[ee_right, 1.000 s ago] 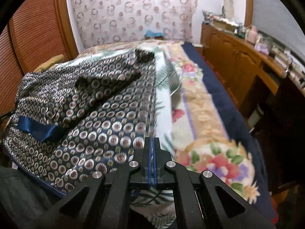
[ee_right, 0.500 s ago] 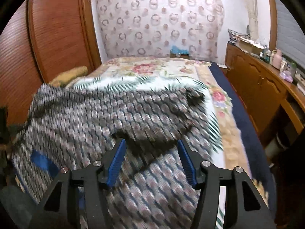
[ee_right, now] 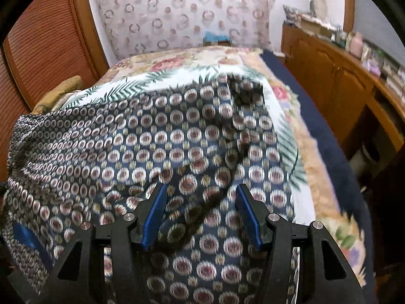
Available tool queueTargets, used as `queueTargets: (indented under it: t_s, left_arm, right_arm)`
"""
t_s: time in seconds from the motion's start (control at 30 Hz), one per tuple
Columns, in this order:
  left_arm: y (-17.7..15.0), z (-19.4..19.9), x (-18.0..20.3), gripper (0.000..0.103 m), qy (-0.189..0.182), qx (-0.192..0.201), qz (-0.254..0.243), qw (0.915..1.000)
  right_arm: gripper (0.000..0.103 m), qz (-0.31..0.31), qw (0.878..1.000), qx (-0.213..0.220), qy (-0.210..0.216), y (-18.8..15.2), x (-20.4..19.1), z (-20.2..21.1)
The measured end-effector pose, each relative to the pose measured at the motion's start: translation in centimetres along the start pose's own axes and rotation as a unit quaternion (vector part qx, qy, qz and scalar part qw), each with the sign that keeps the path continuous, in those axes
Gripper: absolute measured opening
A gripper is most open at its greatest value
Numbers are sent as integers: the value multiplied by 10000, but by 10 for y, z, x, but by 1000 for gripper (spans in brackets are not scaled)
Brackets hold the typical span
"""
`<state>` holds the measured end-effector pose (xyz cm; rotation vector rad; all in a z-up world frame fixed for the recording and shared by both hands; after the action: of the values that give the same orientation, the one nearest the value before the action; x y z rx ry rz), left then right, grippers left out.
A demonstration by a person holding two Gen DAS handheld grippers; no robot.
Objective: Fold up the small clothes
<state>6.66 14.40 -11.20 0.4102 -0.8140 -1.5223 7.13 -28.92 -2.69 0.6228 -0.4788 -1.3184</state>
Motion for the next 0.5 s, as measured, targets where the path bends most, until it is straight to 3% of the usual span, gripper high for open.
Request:
queueTargets:
  t_s: [0.23,0.33,0.37,0.4,0.5]
  left_arm:
    - [1,0,0,2,6,-11,-19,10000]
    - [1,0,-1,3,10,-17,-25,10000]
    - [1,0,0,3,9,-19,-25,10000]
    - [1,0,0,3,11,-23,-36,10000]
    - [1,1,1,2,72,-33,-46,10000]
  right_arm:
    - [58,47,9992,16,393,-9,2,0]
    - [35,121,9987,-2,486,-6,-3,-5]
    - [17,188,9989,6,434,-1,-6,2]
    - [4,253,9988,30,415,0,-8,1]
    - [2,284,9982,249,471,-1,-5,16]
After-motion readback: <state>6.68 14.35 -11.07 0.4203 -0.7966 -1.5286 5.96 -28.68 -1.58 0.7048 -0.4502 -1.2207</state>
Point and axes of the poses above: each gripper's, at about its wrist camera, not at the fingertips, and z roughly against the way its jaws point, x to its right, y to its top, the point moved 3 cm from there along -z, roughly the way its jaws point, and after that the axes turned 5 degrees about -y, right-handed, at the moved point
